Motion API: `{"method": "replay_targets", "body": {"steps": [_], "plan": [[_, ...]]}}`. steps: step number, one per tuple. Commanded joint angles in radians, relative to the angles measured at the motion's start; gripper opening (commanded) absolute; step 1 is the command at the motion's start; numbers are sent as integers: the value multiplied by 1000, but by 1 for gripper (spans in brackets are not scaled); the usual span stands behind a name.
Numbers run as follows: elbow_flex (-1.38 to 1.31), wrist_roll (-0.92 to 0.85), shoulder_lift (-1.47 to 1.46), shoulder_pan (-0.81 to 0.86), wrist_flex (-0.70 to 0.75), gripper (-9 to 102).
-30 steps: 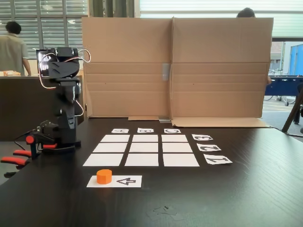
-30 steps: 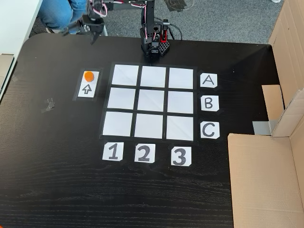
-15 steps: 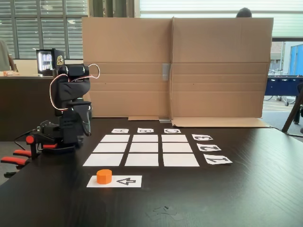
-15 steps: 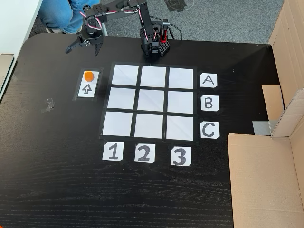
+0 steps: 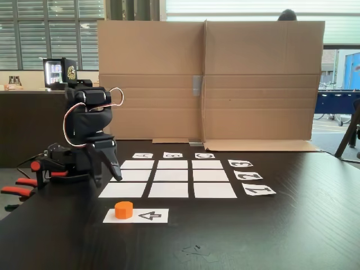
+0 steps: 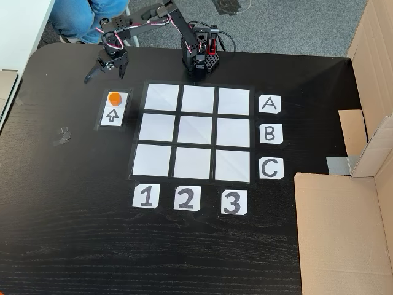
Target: Pick up the round, orange token and place it in the grid on square B2.
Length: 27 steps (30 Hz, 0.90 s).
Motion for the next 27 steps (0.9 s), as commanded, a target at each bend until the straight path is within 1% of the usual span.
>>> {"method": "replay_targets", "body": {"steps": [1, 6, 14, 27], "plan": [[-58, -69, -17, -11, 3, 63], [-98, -135, -72, -21, 3, 63], [-150, -169, -163, -57, 2, 62], [-198, -155, -241, -103, -11, 64]]}}
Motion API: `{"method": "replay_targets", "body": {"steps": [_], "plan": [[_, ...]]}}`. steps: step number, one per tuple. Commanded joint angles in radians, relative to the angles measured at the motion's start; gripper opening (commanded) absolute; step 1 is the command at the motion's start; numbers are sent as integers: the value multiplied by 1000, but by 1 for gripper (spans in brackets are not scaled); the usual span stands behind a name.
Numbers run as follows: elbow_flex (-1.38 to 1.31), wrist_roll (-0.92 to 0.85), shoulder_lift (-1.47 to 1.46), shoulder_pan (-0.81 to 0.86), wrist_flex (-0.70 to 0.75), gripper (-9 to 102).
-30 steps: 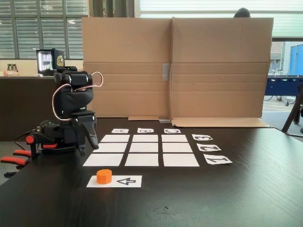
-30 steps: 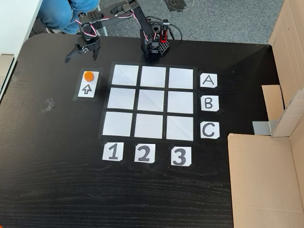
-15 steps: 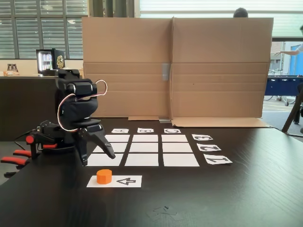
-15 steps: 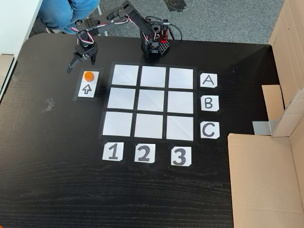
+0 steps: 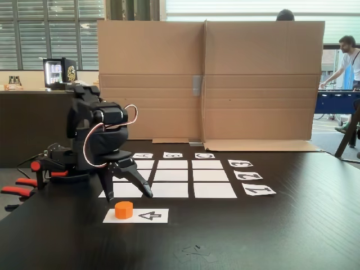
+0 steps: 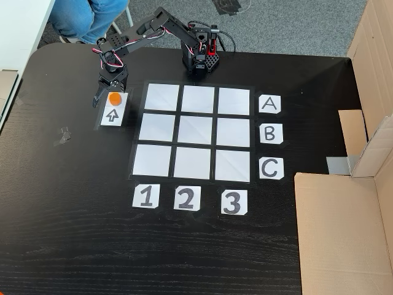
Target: Pick up the round, orange token and place it in the grid on square B2.
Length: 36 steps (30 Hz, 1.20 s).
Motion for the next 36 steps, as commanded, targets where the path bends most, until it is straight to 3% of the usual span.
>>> {"method": "replay_targets", "body": {"steps": [1, 10, 12, 15, 36], "plan": [[-54, 9, -6, -8, -6, 64], [-106, 17, -60, -5, -25, 65], [-106, 17, -60, -5, -43, 51], [-104, 17, -60, -6, -95, -1], [-89, 12, -35, 26, -84, -1]]}}
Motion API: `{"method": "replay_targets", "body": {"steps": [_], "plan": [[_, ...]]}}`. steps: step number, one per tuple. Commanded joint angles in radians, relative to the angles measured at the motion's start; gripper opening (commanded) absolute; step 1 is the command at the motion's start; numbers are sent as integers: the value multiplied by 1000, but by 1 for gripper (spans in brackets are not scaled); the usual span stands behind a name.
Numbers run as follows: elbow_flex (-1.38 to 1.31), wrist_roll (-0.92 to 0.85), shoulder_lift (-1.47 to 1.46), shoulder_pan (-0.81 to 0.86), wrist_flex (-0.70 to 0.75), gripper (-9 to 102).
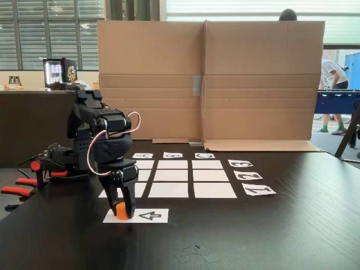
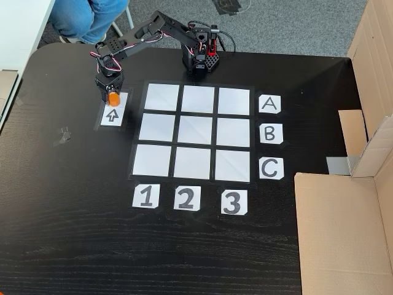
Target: Pick up the round, orange token and place it in the grid on square B2.
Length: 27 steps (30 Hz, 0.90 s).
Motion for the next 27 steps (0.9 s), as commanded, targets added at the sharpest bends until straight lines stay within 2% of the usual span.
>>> {"method": "replay_targets", "body": {"steps": [1, 8, 16, 23, 27], "plan": [[-17, 2, 57, 20, 5, -1], [2, 2, 215, 25, 29, -1], [170, -43, 548, -29, 66, -1], [262, -83, 749, -138, 89, -1], [334, -87, 853, -253, 91, -1]]}}
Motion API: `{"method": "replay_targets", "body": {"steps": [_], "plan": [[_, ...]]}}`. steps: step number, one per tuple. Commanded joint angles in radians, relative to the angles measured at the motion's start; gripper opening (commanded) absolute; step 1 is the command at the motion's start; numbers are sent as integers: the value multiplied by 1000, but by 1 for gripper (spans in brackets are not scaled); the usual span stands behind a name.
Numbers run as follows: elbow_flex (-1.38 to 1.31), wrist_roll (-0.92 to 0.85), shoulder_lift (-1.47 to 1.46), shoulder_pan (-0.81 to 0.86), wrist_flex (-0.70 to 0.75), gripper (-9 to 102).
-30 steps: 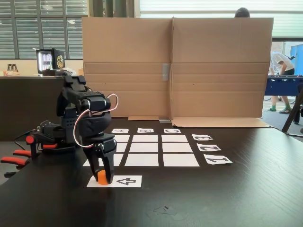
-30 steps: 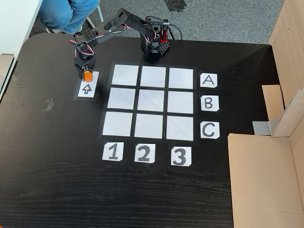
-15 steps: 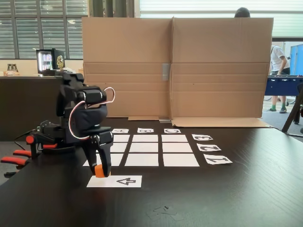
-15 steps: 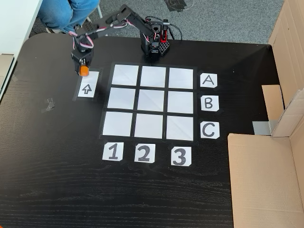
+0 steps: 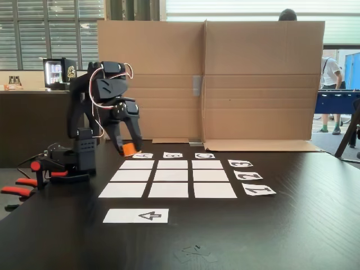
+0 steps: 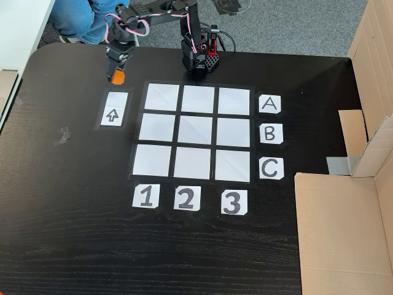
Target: Pick up the round, orange token and place it in the grid on square B2.
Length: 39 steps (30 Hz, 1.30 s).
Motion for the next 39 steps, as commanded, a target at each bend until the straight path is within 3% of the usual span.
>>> {"method": "replay_targets", "body": {"steps": [1, 12, 20, 39], "plan": [[51, -11, 133, -94, 9, -1], [261, 130, 334, -407, 14, -1], [377, 334, 391, -661, 14, -1], [385, 499, 77, -692, -44, -1]]}}
